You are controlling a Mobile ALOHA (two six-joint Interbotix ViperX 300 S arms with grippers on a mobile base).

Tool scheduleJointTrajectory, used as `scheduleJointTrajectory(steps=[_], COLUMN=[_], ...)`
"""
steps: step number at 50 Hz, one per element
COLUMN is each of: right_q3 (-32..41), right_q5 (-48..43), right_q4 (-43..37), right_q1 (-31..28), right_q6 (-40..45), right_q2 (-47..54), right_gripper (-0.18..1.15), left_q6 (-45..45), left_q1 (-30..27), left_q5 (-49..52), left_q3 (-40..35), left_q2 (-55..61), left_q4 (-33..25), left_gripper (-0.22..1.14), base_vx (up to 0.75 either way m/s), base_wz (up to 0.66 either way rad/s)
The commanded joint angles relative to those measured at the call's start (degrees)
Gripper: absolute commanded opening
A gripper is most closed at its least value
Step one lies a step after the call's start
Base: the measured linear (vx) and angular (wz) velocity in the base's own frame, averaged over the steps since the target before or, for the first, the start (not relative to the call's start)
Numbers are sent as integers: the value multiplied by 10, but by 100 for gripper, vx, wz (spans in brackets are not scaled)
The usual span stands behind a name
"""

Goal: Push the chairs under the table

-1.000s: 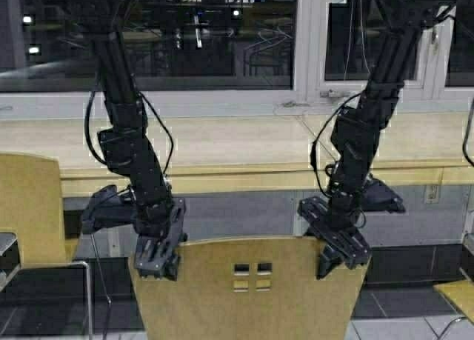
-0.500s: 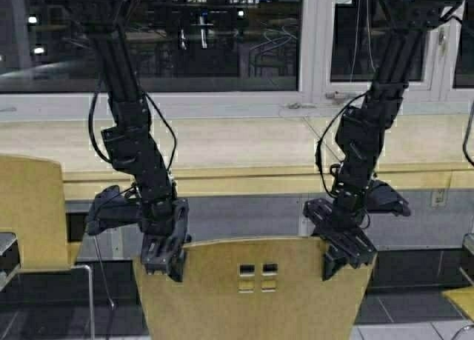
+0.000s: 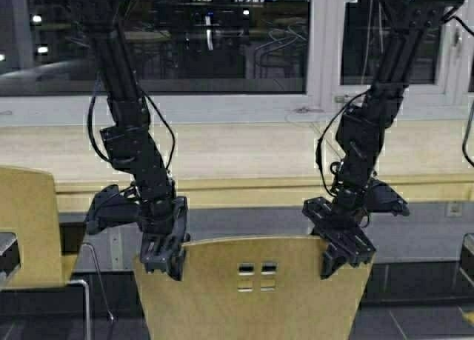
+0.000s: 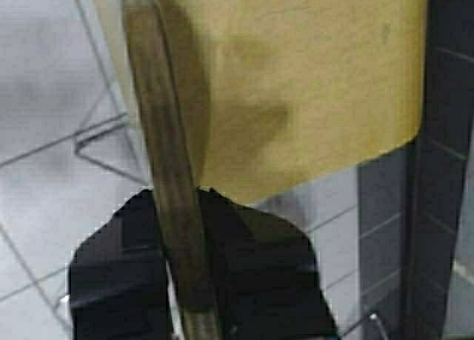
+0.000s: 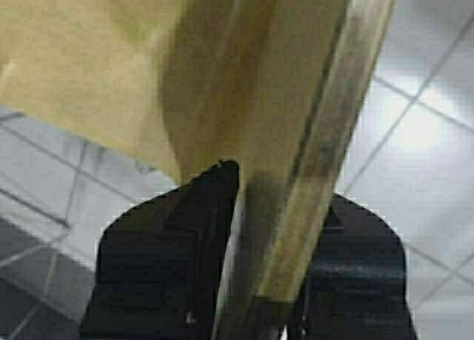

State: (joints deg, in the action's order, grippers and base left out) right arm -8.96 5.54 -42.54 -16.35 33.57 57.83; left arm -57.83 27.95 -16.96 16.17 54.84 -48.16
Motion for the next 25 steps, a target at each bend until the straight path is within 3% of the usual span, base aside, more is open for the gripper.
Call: scheduleJointTrajectory(steps=[1,25], right_q3=[12,-11], right_q5=[-4,8], right_q4=[14,15], right_q1=[-8,-10], right_q6=[-54,-60], right_q2=[-18,-31], right_gripper=[26,26], left_q6=[11,14], left_q1=[-4,-6], left_q5=[-10,-11], left_q3=[-5,9], left_q2=[-20,-32], left_q4=[6,7], left_gripper=[8,8], base_vx=[21,24], base_wz=[7,2])
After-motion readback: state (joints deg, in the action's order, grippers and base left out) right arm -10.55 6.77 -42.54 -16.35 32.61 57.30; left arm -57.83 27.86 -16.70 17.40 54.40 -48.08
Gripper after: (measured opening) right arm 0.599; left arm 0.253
